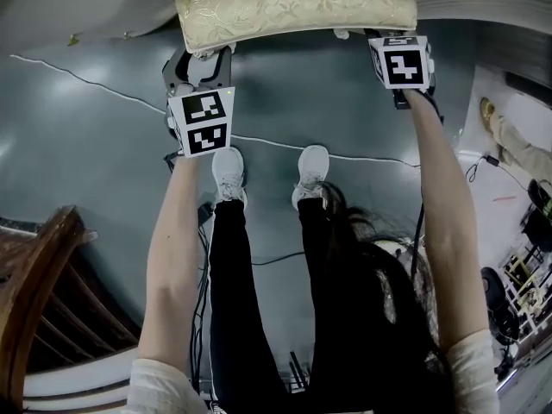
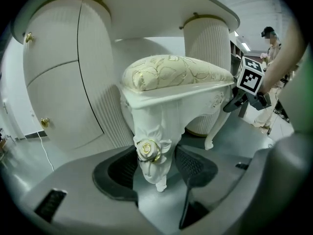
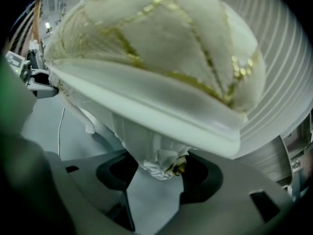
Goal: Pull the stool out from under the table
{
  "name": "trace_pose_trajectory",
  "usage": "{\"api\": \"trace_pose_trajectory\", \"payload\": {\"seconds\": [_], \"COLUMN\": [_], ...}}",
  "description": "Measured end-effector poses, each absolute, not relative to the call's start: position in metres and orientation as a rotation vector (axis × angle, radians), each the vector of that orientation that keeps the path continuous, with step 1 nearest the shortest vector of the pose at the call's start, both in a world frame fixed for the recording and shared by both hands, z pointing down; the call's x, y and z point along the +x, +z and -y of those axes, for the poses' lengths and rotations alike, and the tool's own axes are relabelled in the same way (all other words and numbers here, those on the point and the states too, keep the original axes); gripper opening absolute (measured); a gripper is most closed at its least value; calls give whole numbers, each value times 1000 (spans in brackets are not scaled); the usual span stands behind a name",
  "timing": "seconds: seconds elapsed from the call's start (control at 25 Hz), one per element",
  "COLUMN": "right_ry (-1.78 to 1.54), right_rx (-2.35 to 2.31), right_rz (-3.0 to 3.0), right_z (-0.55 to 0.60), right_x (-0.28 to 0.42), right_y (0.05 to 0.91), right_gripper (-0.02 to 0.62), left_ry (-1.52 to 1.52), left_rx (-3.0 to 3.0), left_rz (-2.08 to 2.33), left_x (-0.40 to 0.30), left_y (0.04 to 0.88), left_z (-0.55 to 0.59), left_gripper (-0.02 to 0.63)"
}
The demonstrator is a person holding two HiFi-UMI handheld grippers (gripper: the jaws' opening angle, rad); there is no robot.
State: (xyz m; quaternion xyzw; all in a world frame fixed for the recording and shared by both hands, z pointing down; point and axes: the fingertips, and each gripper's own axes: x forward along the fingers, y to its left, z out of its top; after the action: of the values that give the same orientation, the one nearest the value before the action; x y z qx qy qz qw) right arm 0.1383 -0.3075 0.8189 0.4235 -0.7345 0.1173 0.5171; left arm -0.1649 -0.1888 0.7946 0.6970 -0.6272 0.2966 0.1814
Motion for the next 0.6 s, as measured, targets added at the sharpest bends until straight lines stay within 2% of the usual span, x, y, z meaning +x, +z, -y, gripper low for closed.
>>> {"api": "trace_pose_trajectory", "payload": {"seconds": [0.6], "right_ry": [355], "right_rx": [1075], "right_rz": [1740], "right_z": [242], "right_x": [118], "right_y": [821], "right_gripper": [272], "left_ry": [945], "left_rx": [1987], "left_rz": [1688], "left_x": [-194], "left_y": [800], "left_z": [153], "left_gripper": [260]}}
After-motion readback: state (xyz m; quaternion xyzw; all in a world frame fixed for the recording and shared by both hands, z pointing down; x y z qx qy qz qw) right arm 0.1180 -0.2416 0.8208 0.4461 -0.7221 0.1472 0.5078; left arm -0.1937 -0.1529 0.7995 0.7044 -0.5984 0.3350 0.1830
